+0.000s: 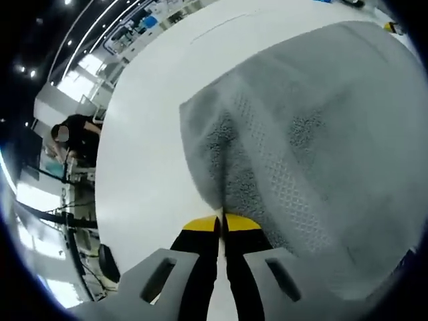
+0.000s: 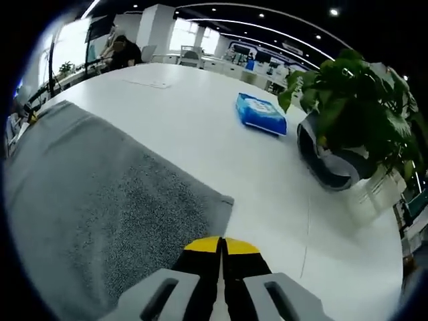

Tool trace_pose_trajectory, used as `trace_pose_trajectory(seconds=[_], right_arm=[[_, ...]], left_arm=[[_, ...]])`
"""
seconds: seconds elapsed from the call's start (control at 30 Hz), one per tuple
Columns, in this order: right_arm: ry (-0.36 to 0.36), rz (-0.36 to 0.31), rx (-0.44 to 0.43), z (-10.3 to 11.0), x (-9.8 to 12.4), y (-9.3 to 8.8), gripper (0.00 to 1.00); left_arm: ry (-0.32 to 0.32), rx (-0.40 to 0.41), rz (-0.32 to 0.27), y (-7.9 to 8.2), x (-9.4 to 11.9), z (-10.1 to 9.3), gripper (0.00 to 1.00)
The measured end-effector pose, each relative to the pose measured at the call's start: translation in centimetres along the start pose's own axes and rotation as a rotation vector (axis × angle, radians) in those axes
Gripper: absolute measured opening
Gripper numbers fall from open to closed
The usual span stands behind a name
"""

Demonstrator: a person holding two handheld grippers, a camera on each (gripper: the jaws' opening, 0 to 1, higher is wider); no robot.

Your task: Open the folded towel by lifting each exposed corner and separating the folded layers until the towel lies flat within the target outline without major curled edges

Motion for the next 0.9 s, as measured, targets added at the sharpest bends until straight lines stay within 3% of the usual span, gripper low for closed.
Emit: trace_pose_trajectory(seconds=[0.03,0.1,0.17,0.2,0.23,0.27,0.37,0.4,0.43,0.5,0.53,0.6,0.67,0.83,0.87,0.9], right_arm=[[-0.021,0.022,0.004,-0.1,0.2,0.0,0.0],[-0.076,0.069,0.0,-1.1,0.2,-0.7,0.0],[-0.035,0.03,-0.12,-1.1,0.2,-0.8,0.0],[-0.033,0.031,-0.139,-1.1,0.3,-0.8,0.04],[0.015,-0.032,-0.222,-0.7,0.9,-0.6,0.1],[0.034,-0.07,-0.233,-0.5,1.3,-0.3,0.11],[0.105,-0.161,-0.243,1.5,3.8,0.3,0.11],[0.173,-0.201,-0.248,2.8,4.6,0.6,0.12],[0.21,-0.209,-0.25,3.4,5.0,0.6,0.16],[0.279,-0.222,-0.234,5.2,5.7,0.4,0.25],[0.305,-0.209,-0.217,6.2,5.9,0.1,0.32],[0.317,-0.177,-0.169,7.7,6.2,-0.5,0.42],[0.326,-0.141,-0.111,9.3,6.1,-1.4,0.53],[0.339,-0.106,-0.113,11.4,5.4,-3.2,0.76],[0.335,-0.154,-0.078,11.6,5.3,-3.0,0.8],[0.338,-0.126,-0.091,11.7,5.3,-3.1,0.82]], left_arm=[[0.014,-0.004,-0.032,0.0,-0.2,0.2,0.01],[0.023,-0.024,-0.038,0.1,-0.3,0.3,0.01],[0.025,-0.006,-0.042,0.1,-0.4,0.5,0.02],[0.021,0.0,-0.047,0.1,-0.3,0.6,0.02],[0.014,0.016,-0.052,0.1,-0.3,0.7,0.04],[0.003,0.121,-0.074,-0.1,-0.2,0.8,0.05],[-0.071,0.302,-0.177,0.3,0.7,0.8,0.11],[-0.074,0.342,-0.205,0.5,1.1,1.0,0.16],[-0.091,0.387,-0.279,0.9,1.6,1.0,0.2],[-0.188,0.43,-0.38,1.7,2.3,0.1,0.23],[-0.239,0.452,-0.394,2.0,2.5,-0.9,0.25],[-0.284,0.441,-0.415,2.6,2.8,-2.4,0.3],[-0.282,0.387,-0.421,2.9,2.8,-4.1,0.36],[-0.281,0.286,-0.386,3.3,1.9,-7.5,0.59],[-0.274,0.235,-0.364,3.2,1.4,-8.0,0.62],[-0.279,0.241,-0.493,4.5,1.5,-7.7,0.62]])
Point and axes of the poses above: the point that each gripper's makers call its tool centre point, and the gripper's own axes: x roughly backward along the fingers, z roughly to its left, y roughly out of its top, the point moved 9 cm from there along x, roughly backward along the fingers, and after that the axes turned 7 degrees about z, right-handed, at the moved point
